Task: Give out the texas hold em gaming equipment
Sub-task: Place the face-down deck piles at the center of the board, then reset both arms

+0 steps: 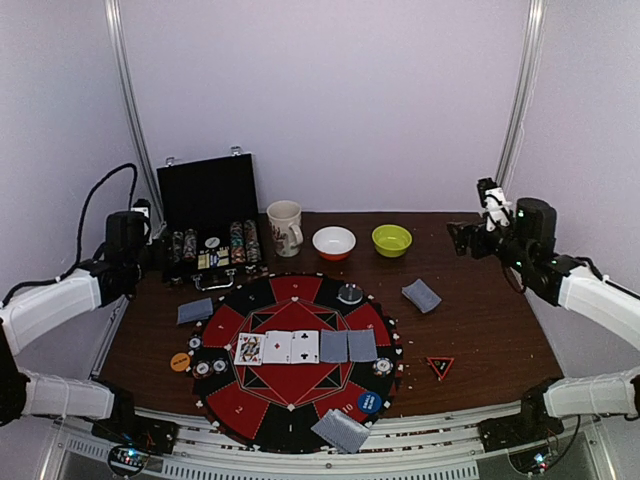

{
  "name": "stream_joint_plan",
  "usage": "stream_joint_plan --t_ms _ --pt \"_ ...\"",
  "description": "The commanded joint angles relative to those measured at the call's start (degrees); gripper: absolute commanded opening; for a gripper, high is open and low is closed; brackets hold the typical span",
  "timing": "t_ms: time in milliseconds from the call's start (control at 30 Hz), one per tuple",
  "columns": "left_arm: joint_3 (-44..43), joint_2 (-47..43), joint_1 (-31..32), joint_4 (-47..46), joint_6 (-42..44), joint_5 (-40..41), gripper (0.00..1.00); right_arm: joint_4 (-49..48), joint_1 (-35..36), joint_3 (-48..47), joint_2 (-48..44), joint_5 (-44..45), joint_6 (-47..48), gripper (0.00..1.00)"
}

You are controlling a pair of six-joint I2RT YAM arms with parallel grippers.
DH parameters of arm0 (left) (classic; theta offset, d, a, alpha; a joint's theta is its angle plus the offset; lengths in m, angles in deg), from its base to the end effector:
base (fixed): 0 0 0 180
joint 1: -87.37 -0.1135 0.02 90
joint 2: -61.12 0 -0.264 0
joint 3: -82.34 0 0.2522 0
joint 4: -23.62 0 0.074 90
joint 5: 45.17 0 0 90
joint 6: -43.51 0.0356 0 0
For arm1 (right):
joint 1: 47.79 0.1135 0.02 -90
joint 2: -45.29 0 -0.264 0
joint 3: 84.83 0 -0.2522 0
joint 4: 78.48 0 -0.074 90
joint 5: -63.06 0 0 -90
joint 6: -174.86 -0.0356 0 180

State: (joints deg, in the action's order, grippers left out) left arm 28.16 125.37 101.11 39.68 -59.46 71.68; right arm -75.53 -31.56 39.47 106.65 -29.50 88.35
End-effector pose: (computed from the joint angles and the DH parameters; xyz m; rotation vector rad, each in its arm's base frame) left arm 0.2453 -0.0434 0.2606 -0.2780 1.9590 0.1728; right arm 0.2422 0.0722 0.3039 -0.3280 1.6937 0.2029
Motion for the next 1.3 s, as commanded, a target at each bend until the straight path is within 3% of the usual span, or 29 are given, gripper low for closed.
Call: stream_joint_plan --t_ms 0,233,433,733,833,967,1000,1100,1267 --pt "8.8 -5.0 -0.1 -19.4 -2.2 12.4 0.94 -18.7 -7.5 10.1 -5.2 4.6 -8.0 1.00" --pt "21.9 -4.5 -0.1 -41.0 3.9 20.9 0.98 -33.0 -14.1 24.3 -6.7 12.5 -11.7 1.00" --pt "33.9 3.1 0.0 -70.4 12.4 13.2 0.98 -50.3 -14.2 33.3 -1.2 14.0 -12.3 1.00" --pt "36.9 25.2 -1.8 -99.5 18.2 0.8 0.98 -65.8 -14.3 36.9 13.7 9.7 -11.7 1.00" --pt "36.0 29.0 -2.5 -101.4 19.0 -3.0 0.98 -65.5 -14.4 35.6 15.4 7.2 -9.7 1.00" --pt "31.3 26.8 -4.9 -88.9 17.2 -8.3 0.98 -71.8 -14.4 34.3 24.8 4.8 -8.4 1.00" --pt "30.2 26.4 -5.7 -86.1 16.4 -9.1 0.98 -77.3 -14.4 34.0 28.5 4.6 -8.3 1.00" --pt "27.9 26.1 -8.3 -81.8 14.0 -11.5 0.98 -64.8 -14.6 29.7 26.5 3.8 -8.2 1.00" --pt "27.1 25.7 -9.7 -79.6 12.8 -13.9 0.98 -65.8 -14.6 29.2 27.6 4.3 -8.3 1.00"
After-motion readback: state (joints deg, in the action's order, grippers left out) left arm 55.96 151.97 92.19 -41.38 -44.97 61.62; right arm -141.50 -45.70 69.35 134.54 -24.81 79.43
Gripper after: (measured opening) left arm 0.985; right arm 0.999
